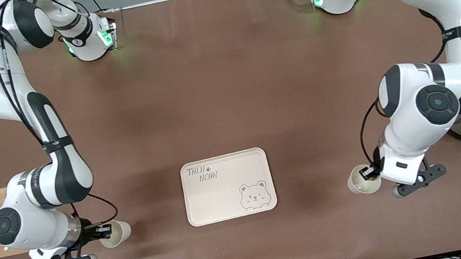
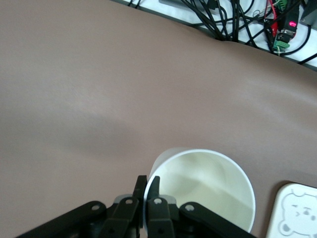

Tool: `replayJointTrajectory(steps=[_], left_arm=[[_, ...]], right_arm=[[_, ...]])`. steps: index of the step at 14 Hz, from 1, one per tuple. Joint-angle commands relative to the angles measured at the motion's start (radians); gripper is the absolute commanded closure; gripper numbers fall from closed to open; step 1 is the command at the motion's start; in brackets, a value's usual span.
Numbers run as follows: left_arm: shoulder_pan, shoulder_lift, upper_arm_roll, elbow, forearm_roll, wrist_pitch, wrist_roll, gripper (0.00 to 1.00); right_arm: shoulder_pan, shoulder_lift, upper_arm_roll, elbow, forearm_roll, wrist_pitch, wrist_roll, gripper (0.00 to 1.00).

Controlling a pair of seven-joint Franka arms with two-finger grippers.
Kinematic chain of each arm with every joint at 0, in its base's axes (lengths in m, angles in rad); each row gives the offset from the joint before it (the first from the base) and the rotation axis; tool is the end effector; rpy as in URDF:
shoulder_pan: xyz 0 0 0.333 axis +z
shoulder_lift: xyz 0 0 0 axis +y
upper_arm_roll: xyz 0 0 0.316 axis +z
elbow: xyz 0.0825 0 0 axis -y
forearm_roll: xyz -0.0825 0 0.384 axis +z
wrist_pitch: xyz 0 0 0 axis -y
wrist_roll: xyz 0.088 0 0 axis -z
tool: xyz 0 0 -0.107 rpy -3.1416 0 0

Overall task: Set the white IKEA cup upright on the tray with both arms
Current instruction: 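Carry both held cups toward the white tray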

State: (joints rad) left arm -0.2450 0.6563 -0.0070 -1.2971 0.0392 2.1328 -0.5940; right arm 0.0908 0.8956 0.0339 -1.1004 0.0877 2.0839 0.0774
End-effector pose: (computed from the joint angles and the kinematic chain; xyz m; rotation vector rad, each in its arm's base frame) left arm 0.7279 -0.1843 0.3766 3.0432 0.5004 0.2725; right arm 0.7737 0.0927 0.2845 -3.0268 0.0095 -0.1172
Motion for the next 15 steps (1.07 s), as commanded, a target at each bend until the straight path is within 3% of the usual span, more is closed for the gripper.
replayJointTrajectory(steps=[1, 12, 15], left_arm=[[-0.048, -0.023, 0.009, -0.014, -0.009, -0.017, -0.084, 1.0], [-0.215, 0.036, 0.021, -0.011, 0.004, -0.007, -0.378, 1.0], [-0.263, 0.077, 0.022, 0.028, 0.002, 0.01, -0.47, 1.0]], right_arm=[[0.024, -0.011, 0.02, 0.005, 0.004, -0.018, 0.105, 1.0], [0.233, -0.014, 0.015, 0.008, 0.001, -0.002, 0.49, 1.0], [0.288, -0.012, 0.008, 0.007, -0.005, 0.024, 0.558, 1.0]])
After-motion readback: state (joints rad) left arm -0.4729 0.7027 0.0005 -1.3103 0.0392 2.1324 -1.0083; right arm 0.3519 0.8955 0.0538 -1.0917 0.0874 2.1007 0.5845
